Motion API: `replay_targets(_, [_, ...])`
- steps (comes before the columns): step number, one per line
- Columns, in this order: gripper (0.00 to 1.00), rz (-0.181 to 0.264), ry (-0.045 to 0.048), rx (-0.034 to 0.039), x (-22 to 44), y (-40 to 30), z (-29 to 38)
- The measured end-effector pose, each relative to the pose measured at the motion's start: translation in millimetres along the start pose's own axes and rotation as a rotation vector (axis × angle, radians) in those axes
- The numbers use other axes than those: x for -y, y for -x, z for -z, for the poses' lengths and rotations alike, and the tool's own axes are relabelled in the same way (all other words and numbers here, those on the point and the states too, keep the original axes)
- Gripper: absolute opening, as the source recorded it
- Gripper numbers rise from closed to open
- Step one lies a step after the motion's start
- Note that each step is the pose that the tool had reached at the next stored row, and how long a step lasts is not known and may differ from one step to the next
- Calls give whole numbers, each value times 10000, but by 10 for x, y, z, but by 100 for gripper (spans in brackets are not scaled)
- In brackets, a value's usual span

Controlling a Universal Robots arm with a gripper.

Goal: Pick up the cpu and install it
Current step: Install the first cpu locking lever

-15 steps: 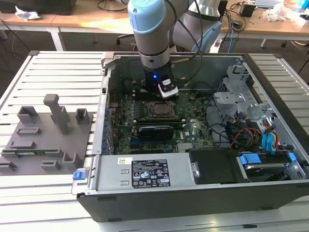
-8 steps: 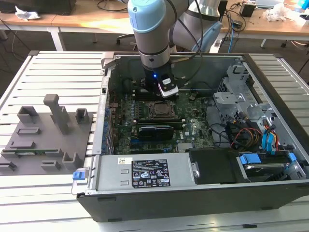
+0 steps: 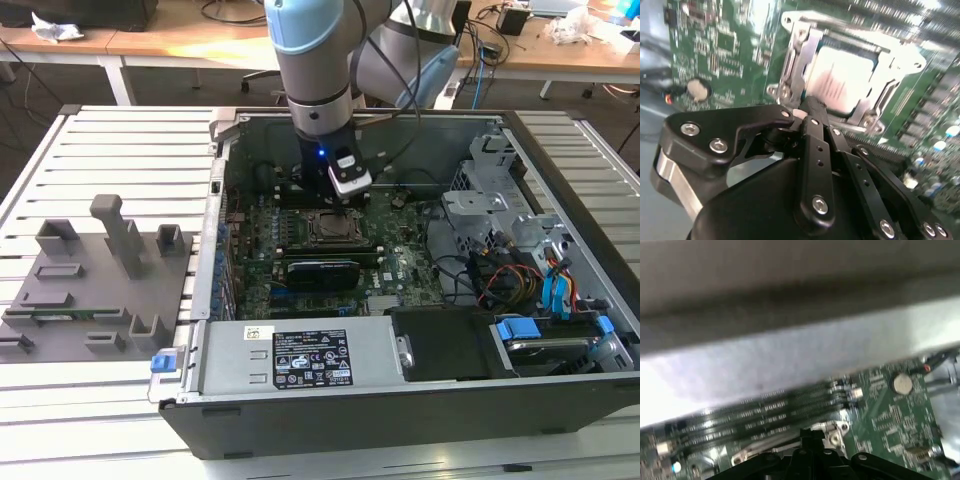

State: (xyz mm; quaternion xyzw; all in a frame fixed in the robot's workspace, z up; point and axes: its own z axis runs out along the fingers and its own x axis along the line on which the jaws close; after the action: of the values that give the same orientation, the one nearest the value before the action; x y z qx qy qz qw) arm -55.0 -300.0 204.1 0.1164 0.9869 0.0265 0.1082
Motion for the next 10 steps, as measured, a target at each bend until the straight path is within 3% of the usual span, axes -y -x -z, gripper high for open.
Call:
replay_targets(1, [11,35,-178,43,0,0,0])
replay_targets(2, [11,48,-239,59,0,0,0])
replay_targets(8, [11,48,-235,55,-1,3,12])
replay_targets(9, [11,47,-233,56,-4,12,53])
replay_targets(10, [11,47,-234,56,-11,29,137])
